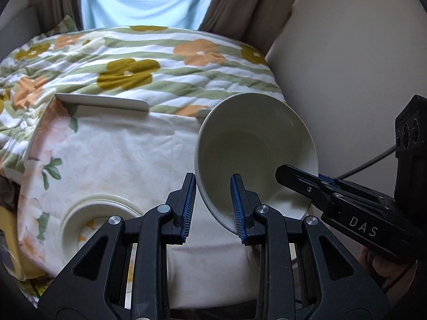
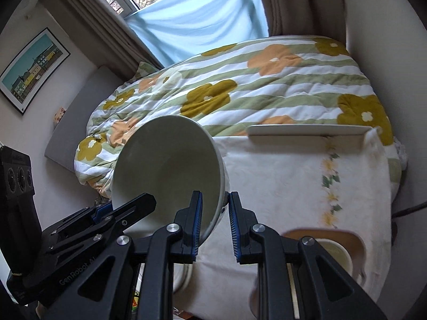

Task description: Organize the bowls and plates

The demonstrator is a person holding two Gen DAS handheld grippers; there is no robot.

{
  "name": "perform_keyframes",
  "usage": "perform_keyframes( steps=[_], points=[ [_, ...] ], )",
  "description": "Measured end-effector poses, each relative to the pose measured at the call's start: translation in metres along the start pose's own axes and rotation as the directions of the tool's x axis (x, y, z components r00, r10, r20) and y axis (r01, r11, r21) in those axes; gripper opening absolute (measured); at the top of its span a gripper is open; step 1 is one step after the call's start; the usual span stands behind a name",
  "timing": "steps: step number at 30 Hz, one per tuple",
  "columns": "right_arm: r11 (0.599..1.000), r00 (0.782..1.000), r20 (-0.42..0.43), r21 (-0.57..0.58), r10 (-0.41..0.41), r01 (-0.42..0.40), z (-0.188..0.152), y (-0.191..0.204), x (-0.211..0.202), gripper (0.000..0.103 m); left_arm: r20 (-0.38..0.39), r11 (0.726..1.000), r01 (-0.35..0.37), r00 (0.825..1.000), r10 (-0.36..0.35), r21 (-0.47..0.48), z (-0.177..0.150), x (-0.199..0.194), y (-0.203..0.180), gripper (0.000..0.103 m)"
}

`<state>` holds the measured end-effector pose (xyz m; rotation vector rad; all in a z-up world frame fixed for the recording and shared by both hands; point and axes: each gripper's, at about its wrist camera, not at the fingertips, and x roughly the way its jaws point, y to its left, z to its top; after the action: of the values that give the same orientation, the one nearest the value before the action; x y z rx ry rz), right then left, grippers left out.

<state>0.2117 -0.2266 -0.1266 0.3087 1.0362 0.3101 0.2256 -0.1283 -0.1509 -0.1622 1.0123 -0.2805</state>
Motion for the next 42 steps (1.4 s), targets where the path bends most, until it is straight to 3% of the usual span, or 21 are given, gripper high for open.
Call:
perform_keyframes(
  steps=[9,17,24,31,42],
  points=[
    [0.993,0.997,-0.024,0.088,-0.070,0.072,-0.053,-0.079,-0.040,0.018,-0.124,0.997,0.048,0.992,-0.040,0.066,-0.053,0.034,-0.075,0.024],
    [0.980,0.994,-0.068,0.173,-0.084,0.094,-0.080,-0.111,-0.031,0.018,-0.229,0.987,0.013,0.973,0.025,0.162,-0.079,0.070,-0.099,0.024],
    [0.976,0.988,-0.098,0.169,-0.123,0.138,-0.089,-0.113,-0.020,0.018,-0.255,0.966,-0.037,0.961,0.104,0.256,-0.084,0.086,-0.110,0.024],
    [0.972,0.984,-0.113,0.173,-0.139,0.158,-0.093,-0.119,-0.014,0.018,-0.246,0.928,-0.103,0.948,0.200,0.359,-0.086,0.099,-0.121,0.024],
    [0.972,0.982,-0.115,0.164,-0.149,0.167,-0.098,-0.119,-0.014,0.018,-0.248,0.915,-0.120,0.942,0.228,0.385,-0.087,0.103,-0.120,0.024]
  ],
)
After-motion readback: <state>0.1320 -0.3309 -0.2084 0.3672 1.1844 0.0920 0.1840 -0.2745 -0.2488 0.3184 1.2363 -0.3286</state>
